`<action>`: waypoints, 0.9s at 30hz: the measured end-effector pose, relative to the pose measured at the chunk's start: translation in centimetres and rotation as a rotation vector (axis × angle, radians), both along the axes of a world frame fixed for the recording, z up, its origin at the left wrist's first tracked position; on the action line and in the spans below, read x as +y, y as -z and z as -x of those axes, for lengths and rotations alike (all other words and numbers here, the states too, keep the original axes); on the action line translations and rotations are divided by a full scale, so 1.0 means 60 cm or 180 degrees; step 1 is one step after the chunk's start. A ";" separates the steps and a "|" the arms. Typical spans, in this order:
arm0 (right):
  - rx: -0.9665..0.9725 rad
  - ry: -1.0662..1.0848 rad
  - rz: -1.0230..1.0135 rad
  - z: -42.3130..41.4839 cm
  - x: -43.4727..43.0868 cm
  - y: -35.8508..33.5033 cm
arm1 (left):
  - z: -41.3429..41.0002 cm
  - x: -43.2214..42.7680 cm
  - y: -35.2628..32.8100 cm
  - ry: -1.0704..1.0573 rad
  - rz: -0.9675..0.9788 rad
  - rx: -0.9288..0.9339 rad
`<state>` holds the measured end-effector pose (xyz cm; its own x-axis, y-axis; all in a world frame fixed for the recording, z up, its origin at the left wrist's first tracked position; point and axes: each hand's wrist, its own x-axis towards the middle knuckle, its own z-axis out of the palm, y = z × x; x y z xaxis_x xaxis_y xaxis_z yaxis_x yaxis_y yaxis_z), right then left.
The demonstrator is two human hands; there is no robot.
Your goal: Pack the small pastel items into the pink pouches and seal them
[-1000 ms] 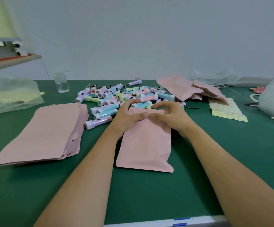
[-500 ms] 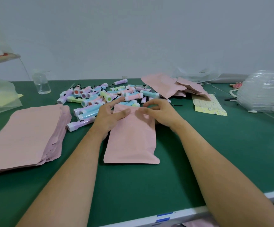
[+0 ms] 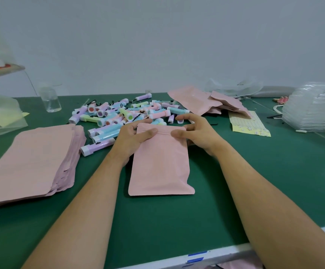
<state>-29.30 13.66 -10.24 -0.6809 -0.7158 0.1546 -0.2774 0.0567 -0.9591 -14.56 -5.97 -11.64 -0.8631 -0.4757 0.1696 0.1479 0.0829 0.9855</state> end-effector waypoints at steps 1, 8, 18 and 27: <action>-0.0023 -0.0020 0.0041 0.001 0.001 0.000 | -0.001 0.000 -0.001 0.0036 0.0003 -0.0037; 0.0141 -0.0080 0.0052 -0.006 -0.002 -0.004 | -0.001 0.001 -0.002 -0.0183 0.0340 -0.0225; 0.0241 -0.0046 -0.0117 -0.020 -0.001 -0.005 | 0.000 0.006 -0.002 -0.0126 0.0502 -0.0144; 0.0297 0.0392 -0.0139 -0.009 0.015 -0.017 | -0.002 0.001 0.004 -0.0005 0.0050 -0.0109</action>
